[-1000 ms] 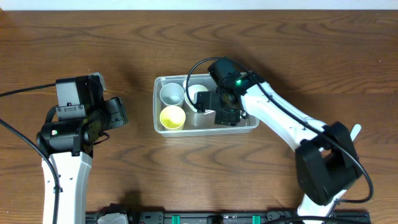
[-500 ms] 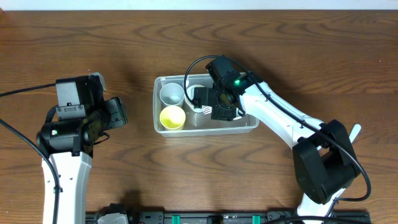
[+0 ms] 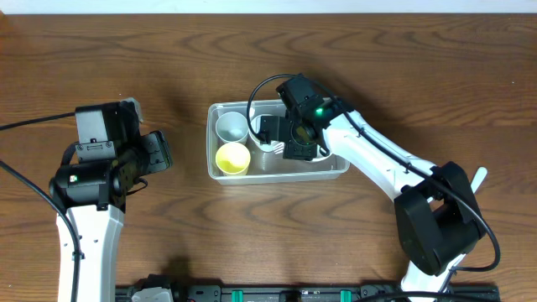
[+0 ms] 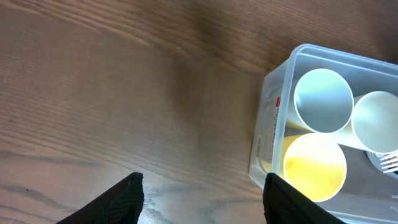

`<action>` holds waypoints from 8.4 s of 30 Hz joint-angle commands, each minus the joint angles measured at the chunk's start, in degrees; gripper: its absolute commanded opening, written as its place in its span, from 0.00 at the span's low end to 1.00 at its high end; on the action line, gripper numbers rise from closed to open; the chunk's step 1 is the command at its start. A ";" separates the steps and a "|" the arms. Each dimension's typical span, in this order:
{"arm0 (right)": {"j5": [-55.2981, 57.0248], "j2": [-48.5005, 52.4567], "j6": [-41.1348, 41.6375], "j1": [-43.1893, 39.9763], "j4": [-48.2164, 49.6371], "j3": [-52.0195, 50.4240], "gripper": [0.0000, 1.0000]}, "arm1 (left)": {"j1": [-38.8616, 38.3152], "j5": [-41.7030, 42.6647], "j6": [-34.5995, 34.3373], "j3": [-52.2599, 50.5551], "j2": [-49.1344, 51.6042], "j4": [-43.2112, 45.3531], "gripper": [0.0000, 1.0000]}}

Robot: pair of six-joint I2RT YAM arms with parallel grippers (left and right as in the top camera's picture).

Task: Pack container
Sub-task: 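Lower the fork into the container between cups and bowls, release, then open the right gripper and lift it away from the fork, then move the right gripper back toward the teal spoon, then lower the right gripper onto the teal spoon handle and grasp it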

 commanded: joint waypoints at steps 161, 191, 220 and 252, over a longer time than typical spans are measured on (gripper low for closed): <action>-9.44 -8.11 58.45 -20.55 -21.00 -1.92 0.36 | 0.20 0.37 -0.33 0.04 2.36 0.11 0.62; -11.02 -8.39 54.21 -21.07 -17.03 -1.22 0.34 | 0.20 0.35 -0.31 0.04 2.36 0.11 0.62; 5.97 -23.08 68.24 -67.80 -16.79 -13.90 0.99 | 0.20 0.39 0.96 0.04 2.36 0.11 0.63; 0.83 -14.93 57.27 -69.16 0.74 -29.53 0.97 | 0.20 0.39 0.74 0.04 2.36 0.07 0.62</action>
